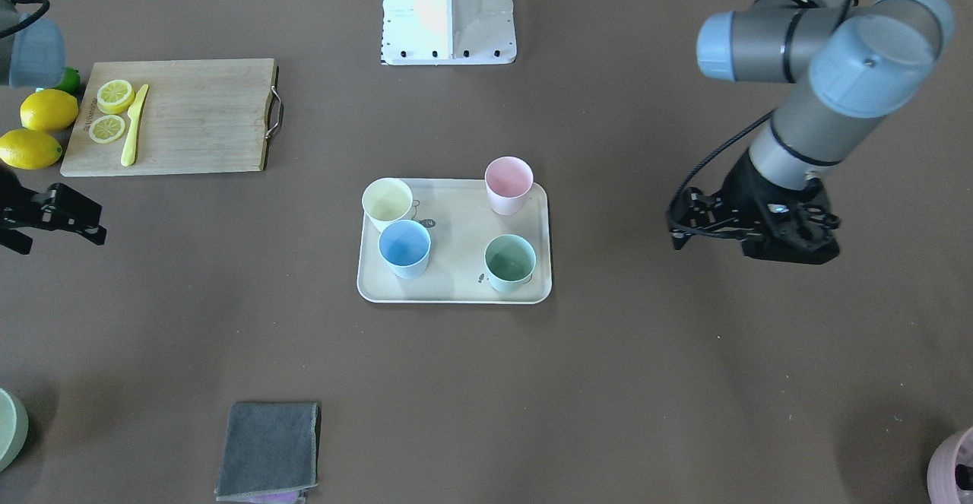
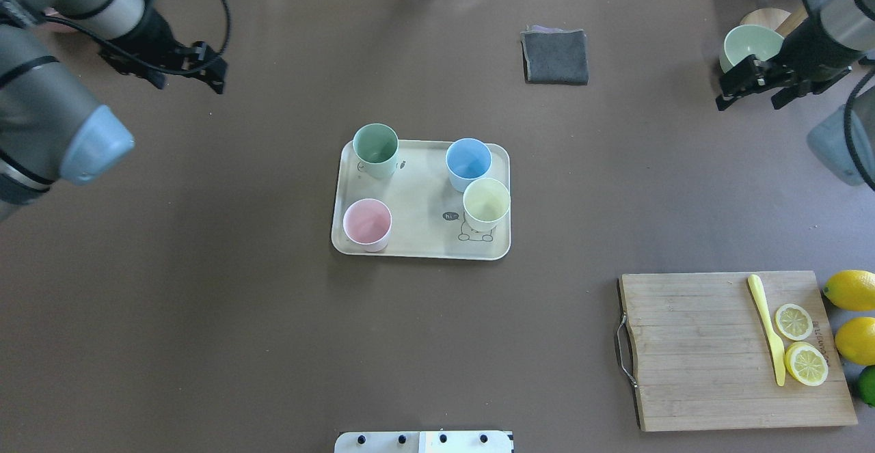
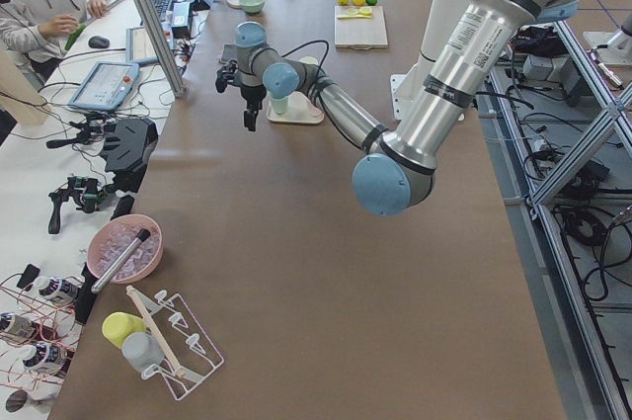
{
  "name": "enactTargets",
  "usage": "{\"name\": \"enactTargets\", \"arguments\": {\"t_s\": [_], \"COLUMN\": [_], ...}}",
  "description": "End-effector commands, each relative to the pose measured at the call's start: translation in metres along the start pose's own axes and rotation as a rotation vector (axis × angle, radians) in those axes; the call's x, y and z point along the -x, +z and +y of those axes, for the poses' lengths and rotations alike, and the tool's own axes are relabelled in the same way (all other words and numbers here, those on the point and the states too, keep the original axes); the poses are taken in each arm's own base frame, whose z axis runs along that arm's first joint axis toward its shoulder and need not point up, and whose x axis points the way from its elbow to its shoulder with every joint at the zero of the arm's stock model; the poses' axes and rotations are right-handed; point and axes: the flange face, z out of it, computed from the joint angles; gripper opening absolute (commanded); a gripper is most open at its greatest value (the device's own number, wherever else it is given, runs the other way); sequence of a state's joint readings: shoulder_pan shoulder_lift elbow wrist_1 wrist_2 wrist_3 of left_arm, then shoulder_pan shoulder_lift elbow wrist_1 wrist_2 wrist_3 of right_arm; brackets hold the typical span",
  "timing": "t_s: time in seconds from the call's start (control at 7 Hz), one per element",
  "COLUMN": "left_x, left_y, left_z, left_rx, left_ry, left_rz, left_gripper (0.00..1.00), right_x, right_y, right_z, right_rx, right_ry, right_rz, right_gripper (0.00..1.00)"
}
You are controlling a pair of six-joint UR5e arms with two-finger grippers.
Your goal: Place all cups on tray
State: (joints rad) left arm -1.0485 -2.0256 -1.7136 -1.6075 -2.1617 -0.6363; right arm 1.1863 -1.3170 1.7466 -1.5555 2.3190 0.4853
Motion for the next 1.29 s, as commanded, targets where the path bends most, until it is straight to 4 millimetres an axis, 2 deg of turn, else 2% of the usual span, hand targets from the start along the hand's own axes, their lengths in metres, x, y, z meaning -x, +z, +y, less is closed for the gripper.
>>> {"name": "enactTargets", "arguments": {"t_s": [0.0, 0.14, 0.29, 0.43, 0.57, 0.71, 0.86, 1.14], "left_x": [0.165, 0.227, 0.264, 0.283, 0.297, 0.302, 0.299, 0.297], "left_y": [-0.028, -0.033, -0.032, -0.030, -0.029, -0.029, -0.037, -0.033], "left_z": [0.032, 0.055, 0.080, 0.100, 0.117, 0.126, 0.131, 0.140], "left_rx": [0.014, 0.032, 0.046, 0.053, 0.050, 0.041, 0.030, 0.056], "left_ry": [0.157, 0.188, 0.209, 0.190, 0.177, 0.180, 0.181, 0.153], "left_rz": [-0.063, -0.083, -0.097, -0.099, -0.063, -0.051, -0.051, 0.028], "left_gripper": [0.99, 0.99, 0.99, 0.99, 0.99, 0.99, 0.99, 0.99], "right_x": [-0.083, -0.116, -0.136, -0.155, -0.177, -0.195, -0.201, -0.206], "right_y": [-0.013, -0.018, -0.018, -0.015, -0.016, -0.017, -0.016, -0.014], "right_z": [0.019, 0.033, 0.045, 0.053, 0.065, 0.074, 0.077, 0.082], "right_rx": [-0.003, 0.000, 0.007, 0.017, 0.021, 0.023, 0.028, 0.032], "right_ry": [-0.065, -0.070, -0.052, -0.042, -0.059, -0.066, -0.070, -0.064], "right_rz": [0.030, 0.032, 0.030, 0.037, 0.043, 0.049, 0.051, 0.056], "right_gripper": [1.00, 1.00, 1.00, 1.00, 1.00, 1.00, 1.00, 1.00]}}
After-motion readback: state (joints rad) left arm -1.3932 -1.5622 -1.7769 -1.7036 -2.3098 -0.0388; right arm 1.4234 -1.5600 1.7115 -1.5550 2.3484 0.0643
